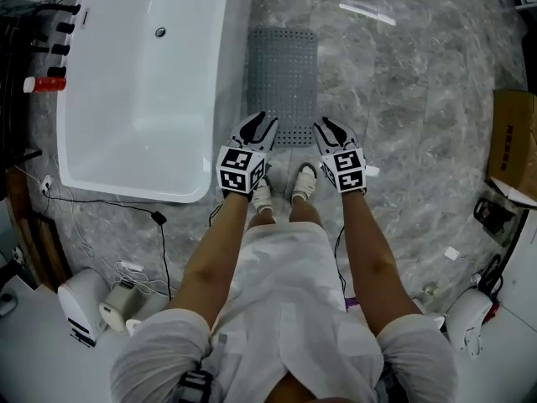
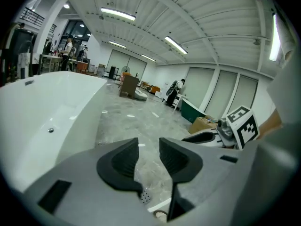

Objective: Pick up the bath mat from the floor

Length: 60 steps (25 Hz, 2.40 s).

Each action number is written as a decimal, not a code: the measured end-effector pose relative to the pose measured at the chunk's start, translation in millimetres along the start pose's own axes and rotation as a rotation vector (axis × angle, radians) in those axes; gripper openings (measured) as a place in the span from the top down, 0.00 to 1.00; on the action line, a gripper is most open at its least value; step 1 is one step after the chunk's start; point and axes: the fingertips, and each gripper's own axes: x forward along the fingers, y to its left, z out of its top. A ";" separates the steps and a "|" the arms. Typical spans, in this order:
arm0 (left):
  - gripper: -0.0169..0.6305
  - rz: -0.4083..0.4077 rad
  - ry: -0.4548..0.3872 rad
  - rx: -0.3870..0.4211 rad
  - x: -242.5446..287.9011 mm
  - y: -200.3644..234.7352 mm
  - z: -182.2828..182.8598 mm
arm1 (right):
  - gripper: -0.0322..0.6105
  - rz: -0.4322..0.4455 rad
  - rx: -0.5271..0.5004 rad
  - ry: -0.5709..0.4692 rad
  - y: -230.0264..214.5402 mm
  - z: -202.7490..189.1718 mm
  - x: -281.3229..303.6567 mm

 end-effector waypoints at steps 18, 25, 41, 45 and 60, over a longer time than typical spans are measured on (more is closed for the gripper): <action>0.73 0.038 -0.050 -0.139 127.8 71.4 -192.1 | 0.60 0.379 -0.386 0.454 27.4 -293.9 197.8; 0.73 0.049 -0.059 -0.152 168.2 92.8 -233.6 | 0.57 0.458 -0.458 0.520 29.7 -364.2 248.3; 0.71 0.134 0.028 -0.212 190.5 128.6 -313.7 | 0.42 0.657 -0.759 0.772 48.6 -509.9 325.0; 0.71 0.142 0.031 -0.179 199.9 139.4 -305.4 | 0.40 0.611 -0.831 0.799 44.5 -535.4 344.7; 0.71 0.122 0.041 -0.203 220.6 147.5 -297.0 | 0.42 0.478 -0.997 0.786 39.7 -564.3 369.1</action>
